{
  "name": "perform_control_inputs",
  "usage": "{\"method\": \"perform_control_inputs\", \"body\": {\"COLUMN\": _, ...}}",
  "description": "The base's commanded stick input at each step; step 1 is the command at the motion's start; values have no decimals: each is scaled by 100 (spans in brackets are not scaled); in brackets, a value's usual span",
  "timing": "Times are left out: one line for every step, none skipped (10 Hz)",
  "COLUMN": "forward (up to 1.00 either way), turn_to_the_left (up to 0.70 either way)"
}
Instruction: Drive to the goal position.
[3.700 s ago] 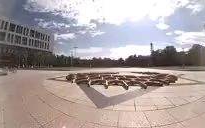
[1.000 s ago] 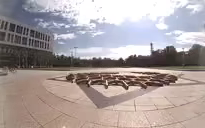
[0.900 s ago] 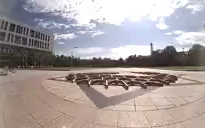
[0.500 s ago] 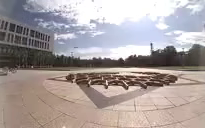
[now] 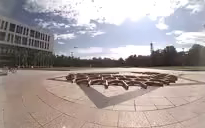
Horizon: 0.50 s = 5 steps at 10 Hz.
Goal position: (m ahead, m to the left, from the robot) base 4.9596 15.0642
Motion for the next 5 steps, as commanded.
{"method": "perform_control_inputs", "body": {"forward": 6, "turn_to_the_left": -1}}
{"method": "perform_control_inputs", "body": {"forward": 5, "turn_to_the_left": -1}}
{"method": "perform_control_inputs", "body": {"forward": 6, "turn_to_the_left": -1}}
{"method": "perform_control_inputs", "body": {"forward": 6, "turn_to_the_left": -1}}
{"method": "perform_control_inputs", "body": {"forward": 6, "turn_to_the_left": -1}}
